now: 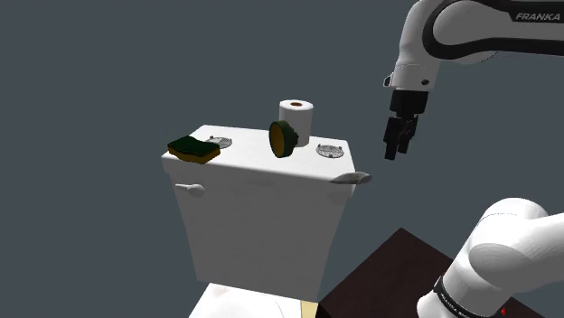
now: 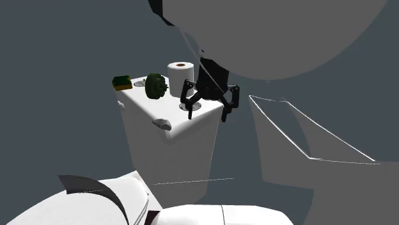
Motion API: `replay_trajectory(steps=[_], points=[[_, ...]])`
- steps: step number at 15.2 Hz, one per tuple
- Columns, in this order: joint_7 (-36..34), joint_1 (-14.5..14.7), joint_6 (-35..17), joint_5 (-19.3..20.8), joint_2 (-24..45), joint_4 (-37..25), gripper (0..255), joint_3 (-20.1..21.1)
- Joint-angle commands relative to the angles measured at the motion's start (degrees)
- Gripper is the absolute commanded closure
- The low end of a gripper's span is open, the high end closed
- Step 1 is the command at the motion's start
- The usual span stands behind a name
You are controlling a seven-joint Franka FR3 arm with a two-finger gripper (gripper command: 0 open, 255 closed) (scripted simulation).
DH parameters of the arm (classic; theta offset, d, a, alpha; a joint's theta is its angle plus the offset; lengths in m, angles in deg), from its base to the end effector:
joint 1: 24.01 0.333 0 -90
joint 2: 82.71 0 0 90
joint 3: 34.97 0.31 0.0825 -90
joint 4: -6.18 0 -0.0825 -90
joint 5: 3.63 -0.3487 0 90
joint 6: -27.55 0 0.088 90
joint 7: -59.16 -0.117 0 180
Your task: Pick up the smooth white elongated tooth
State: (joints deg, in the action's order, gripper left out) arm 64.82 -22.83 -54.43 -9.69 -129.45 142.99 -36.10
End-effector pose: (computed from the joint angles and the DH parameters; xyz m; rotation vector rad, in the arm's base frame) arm 0.2502 0.0120 0.5602 -3.0036 -0.1717 0.2044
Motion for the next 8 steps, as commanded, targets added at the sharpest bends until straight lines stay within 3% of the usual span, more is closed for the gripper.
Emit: replay_trajectory(steps=[1,8], points=[[0.0,0.0,0.0,0.0,0.0,0.0,0,0.0],[8.08,9.32,-3.77,-4.1,4.21,-2.51,0,5.51]])
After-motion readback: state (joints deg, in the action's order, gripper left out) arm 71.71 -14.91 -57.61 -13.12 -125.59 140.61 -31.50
